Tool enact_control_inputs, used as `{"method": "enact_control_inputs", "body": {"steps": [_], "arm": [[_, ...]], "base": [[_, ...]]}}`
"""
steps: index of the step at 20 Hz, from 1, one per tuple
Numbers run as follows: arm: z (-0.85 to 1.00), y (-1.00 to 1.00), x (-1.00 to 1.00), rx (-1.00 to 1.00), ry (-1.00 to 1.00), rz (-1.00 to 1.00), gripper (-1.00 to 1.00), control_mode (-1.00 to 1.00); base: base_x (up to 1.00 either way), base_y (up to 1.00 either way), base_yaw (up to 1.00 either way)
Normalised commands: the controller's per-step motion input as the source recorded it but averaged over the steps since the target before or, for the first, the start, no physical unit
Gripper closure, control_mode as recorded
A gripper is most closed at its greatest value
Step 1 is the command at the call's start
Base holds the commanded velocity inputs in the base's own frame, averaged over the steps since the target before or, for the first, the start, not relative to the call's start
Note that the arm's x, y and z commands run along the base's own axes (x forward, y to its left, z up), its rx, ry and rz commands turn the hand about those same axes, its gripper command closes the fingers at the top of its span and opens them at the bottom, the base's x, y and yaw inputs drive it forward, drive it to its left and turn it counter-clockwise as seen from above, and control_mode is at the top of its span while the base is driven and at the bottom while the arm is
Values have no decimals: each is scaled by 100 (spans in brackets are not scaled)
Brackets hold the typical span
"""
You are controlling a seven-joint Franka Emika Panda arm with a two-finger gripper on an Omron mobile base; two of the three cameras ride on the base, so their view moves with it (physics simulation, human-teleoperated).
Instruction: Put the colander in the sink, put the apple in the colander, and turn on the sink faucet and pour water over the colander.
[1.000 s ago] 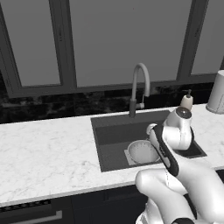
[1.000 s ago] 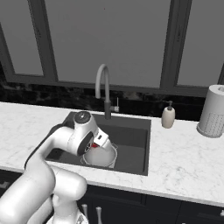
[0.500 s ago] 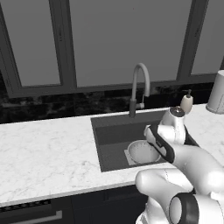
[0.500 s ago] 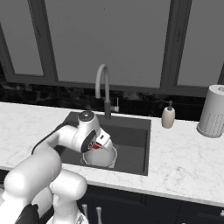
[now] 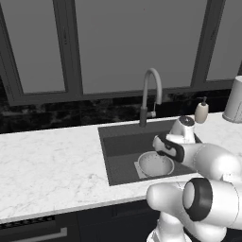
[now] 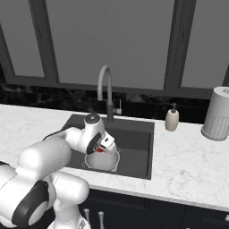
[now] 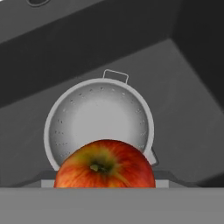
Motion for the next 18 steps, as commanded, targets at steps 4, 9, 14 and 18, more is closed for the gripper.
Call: {"method": "enact_control_inputs", "body": {"steps": [4, 9, 14, 18], "arm": [[-23, 0, 15, 2, 1, 0, 100, -100], [-24, 0, 14, 1, 3, 0, 100, -100], [-26, 0, 13, 0, 5, 0, 100, -100], [-20, 4, 12, 0, 3, 0, 100, -100]], "base": [[0, 0, 0], [0, 0, 0], [0, 0, 0], [0, 0, 0]]}}
